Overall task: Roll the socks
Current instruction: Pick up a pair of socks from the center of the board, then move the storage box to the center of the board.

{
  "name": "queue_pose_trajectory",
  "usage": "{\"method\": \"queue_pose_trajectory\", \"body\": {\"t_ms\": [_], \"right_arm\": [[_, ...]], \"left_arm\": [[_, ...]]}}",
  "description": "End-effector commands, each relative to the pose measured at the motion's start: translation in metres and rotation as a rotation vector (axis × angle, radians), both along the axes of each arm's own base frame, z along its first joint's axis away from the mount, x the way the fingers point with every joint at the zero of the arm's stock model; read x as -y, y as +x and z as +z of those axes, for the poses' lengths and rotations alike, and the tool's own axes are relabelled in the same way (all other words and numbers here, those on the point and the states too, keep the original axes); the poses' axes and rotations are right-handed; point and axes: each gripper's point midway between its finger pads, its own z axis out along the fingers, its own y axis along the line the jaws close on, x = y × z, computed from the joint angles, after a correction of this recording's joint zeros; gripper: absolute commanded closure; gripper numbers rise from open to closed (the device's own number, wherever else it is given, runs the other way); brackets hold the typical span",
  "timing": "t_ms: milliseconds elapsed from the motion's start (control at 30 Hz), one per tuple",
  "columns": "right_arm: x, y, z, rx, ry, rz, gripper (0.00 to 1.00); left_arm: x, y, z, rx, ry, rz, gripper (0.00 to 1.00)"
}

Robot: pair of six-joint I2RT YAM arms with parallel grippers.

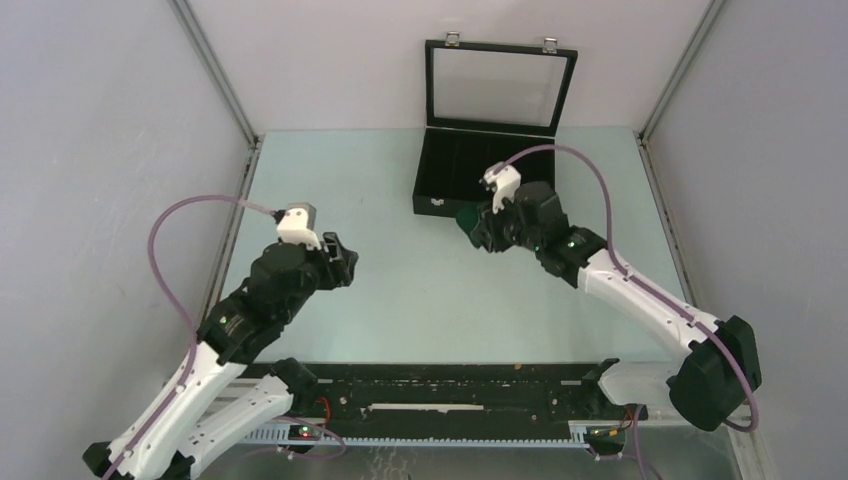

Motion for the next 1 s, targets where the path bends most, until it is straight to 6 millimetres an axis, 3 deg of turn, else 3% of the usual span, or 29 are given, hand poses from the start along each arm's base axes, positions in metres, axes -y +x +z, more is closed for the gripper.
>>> {"method": "queue_pose_trajectory", "body": {"t_ms": [0, 200, 367, 600, 967], "right_arm": [[0.012, 0.036, 0.044, 0.135, -0.023, 0.004, 1.00], [0.027, 0.078, 0.071, 0.213, -0.067, -0.029, 1.00], [0.039, 0.114, 0.079, 0.235, -0.121, -0.057, 1.00], [0.061, 0.160, 0.057, 0.192, -0.261, -0.095, 1.00], [0.068, 0.204, -0.001, 0.064, -0.327, -0.028, 1.00]], "left_arm": [[-0.029, -0.006, 0.018, 0.085, 0.009, 0.097, 0.33], [-0.054, -0.021, 0.018, 0.127, 0.005, 0.161, 0.20], [-0.066, -0.031, 0.011, 0.115, 0.029, 0.179, 0.16], [-0.083, -0.039, 0.007, 0.128, 0.033, 0.236, 0.13], [-0.089, -0.038, -0.001, 0.129, 0.046, 0.277, 0.12]]}}
